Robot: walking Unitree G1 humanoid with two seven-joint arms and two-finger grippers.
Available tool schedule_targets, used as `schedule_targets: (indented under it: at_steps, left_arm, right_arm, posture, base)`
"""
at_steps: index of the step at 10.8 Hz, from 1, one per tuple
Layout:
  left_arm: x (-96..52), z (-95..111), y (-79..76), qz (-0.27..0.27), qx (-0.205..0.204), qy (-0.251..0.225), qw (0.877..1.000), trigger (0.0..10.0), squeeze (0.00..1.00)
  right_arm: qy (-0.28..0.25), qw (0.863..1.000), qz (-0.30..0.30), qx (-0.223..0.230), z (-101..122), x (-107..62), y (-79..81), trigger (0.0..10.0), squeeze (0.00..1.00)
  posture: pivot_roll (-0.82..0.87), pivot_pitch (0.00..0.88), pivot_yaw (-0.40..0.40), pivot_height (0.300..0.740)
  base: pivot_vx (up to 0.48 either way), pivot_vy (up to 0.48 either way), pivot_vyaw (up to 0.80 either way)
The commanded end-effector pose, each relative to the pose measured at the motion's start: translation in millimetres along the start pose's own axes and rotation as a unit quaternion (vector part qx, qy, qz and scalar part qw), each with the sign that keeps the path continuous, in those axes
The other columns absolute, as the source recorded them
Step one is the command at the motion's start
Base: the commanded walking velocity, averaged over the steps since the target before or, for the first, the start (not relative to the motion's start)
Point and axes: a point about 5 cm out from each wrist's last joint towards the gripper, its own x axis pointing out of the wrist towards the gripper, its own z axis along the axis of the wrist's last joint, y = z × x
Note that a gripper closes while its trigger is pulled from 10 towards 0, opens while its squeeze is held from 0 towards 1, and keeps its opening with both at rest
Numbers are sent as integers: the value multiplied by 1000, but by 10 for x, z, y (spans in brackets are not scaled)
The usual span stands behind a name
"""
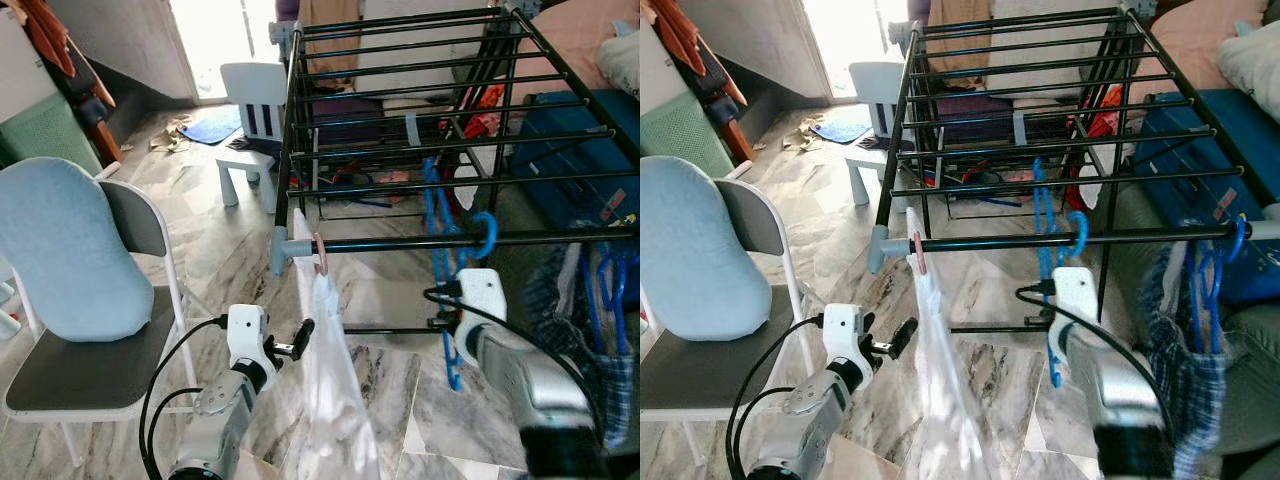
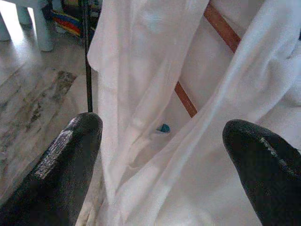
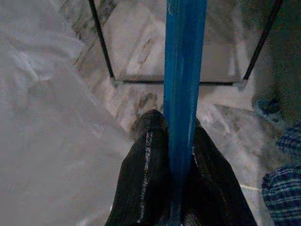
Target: Hang hanger
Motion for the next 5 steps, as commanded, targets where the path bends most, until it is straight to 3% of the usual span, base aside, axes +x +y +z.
schedule_targets:
  at_steps: [1,5]
  left_arm:
    - [15,20,6,-3,9,0,1000,10000,0]
    - [-16,-31,14,7,11,6,1000,10000,0]
  right_arm:
    - [-3,1000,11,-11,58,29,51,10000,0]
    - [45,999,4,17,-67,232,-51,10000,0]
  posture:
    - [-167,0,96,740]
    - [-139,0,70,740]
  base:
    - [0,0,0]
    - [0,0,0]
